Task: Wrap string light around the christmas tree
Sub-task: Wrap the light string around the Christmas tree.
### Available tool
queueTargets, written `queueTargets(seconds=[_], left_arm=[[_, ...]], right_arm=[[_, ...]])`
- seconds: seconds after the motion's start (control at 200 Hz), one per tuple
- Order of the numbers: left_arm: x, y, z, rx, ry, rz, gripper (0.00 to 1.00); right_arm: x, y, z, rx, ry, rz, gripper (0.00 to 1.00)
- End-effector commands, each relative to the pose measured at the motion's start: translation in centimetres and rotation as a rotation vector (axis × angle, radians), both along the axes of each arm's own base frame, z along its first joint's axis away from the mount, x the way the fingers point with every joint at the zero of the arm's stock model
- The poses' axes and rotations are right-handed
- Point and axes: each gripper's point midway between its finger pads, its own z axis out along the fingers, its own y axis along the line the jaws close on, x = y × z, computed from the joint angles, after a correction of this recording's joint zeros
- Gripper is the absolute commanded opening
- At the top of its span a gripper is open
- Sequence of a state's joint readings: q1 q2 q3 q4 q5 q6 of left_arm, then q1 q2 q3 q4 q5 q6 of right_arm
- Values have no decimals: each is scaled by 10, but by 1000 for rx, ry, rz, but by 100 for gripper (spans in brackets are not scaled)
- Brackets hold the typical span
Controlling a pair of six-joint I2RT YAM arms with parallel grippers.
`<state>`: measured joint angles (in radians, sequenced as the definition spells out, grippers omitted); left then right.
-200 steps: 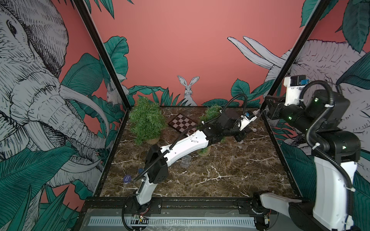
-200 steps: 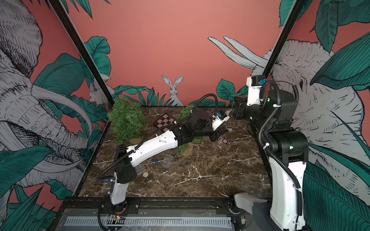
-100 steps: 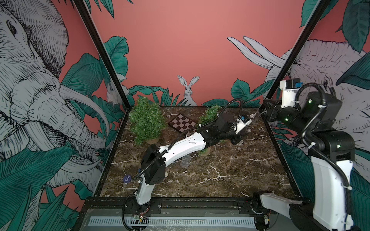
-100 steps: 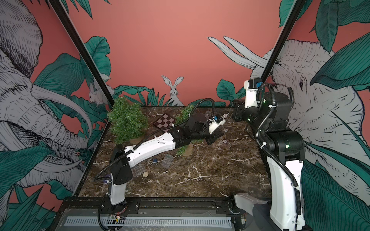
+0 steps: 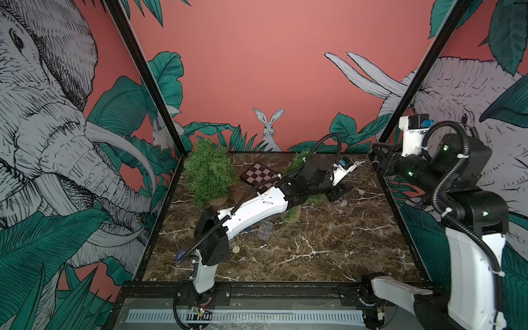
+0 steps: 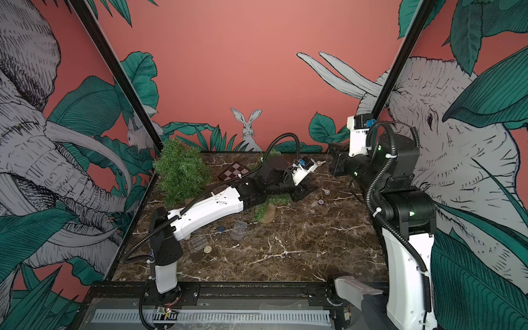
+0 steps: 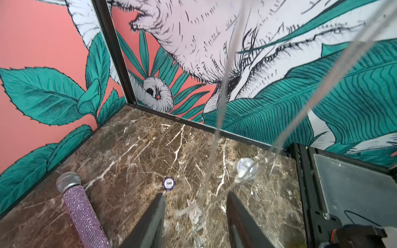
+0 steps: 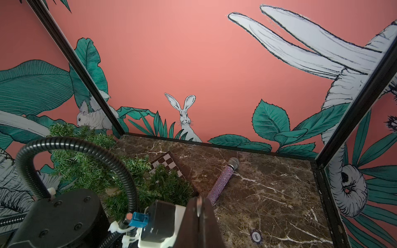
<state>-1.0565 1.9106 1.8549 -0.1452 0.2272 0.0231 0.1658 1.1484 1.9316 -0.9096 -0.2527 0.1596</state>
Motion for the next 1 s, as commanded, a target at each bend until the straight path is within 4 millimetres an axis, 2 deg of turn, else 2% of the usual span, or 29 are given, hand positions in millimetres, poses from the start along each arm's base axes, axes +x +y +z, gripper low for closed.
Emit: queueTargets(seconds=[0.0, 0.27, 0.45, 0.555, 0.63, 0.675, 0.685, 0.785, 0.91, 0.995], left_arm=[[-3, 3, 36, -74, -30, -26, 49], [-3, -6, 40, -86, -25, -47, 48], [1, -18, 28, -74, -16, -47, 42], [4, -25, 24, -75, -4, -50, 33], [0, -27, 24, -79, 21, -69, 16], [-4, -25, 27, -84, 43, -84, 3], [-6, -23, 28, -83, 49, -85, 0], [-21, -1, 37, -66, 119, -66, 0], [-30, 54, 46, 3, 170, 62, 0], [-45, 84, 59, 25, 194, 78, 0]], right_arm=[[-3, 6, 12, 27, -45, 30, 0], [-4, 7, 11, 36, -44, 38, 0], [-6, 8, 12, 45, -47, 44, 0], [-7, 9, 14, 45, -54, 49, 0], [-7, 7, 15, 38, -59, 40, 0], [-6, 5, 13, 27, -58, 26, 0], [-6, 4, 12, 22, -57, 21, 0], [0, -6, 1, -17, -41, -33, 0], [9, -15, -10, -46, -28, -90, 0], [18, -19, -16, -50, -23, -124, 0]])
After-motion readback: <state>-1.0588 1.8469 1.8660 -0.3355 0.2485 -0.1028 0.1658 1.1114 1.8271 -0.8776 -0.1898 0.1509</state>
